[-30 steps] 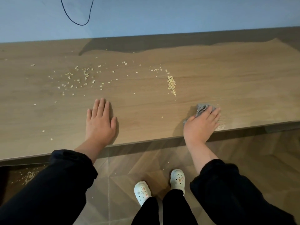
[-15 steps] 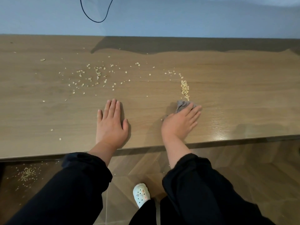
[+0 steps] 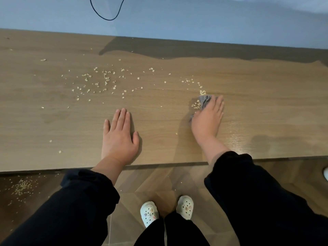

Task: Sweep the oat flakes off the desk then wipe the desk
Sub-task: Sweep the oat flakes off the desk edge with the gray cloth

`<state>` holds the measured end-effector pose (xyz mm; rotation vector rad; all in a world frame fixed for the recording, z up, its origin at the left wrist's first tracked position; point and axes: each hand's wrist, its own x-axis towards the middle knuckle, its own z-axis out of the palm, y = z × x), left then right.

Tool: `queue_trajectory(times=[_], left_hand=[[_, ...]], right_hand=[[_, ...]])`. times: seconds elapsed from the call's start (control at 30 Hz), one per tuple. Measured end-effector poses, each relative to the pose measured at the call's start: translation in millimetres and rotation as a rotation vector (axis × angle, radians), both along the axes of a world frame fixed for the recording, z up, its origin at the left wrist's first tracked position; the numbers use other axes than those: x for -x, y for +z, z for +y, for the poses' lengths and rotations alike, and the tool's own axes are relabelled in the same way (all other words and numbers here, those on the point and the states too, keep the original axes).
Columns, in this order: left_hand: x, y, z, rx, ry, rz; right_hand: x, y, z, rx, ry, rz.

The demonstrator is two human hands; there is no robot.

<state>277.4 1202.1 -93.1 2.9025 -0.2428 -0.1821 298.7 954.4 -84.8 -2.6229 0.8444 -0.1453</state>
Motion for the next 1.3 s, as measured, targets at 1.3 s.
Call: queue_trajectory(times=[1.3], left_hand=[[-0.1,-4.7,3.4,-0.004,0.013,-0.059]], right_hand=[[-96.7,4.7,-34.1,-0.183,0.861,-0.031]])
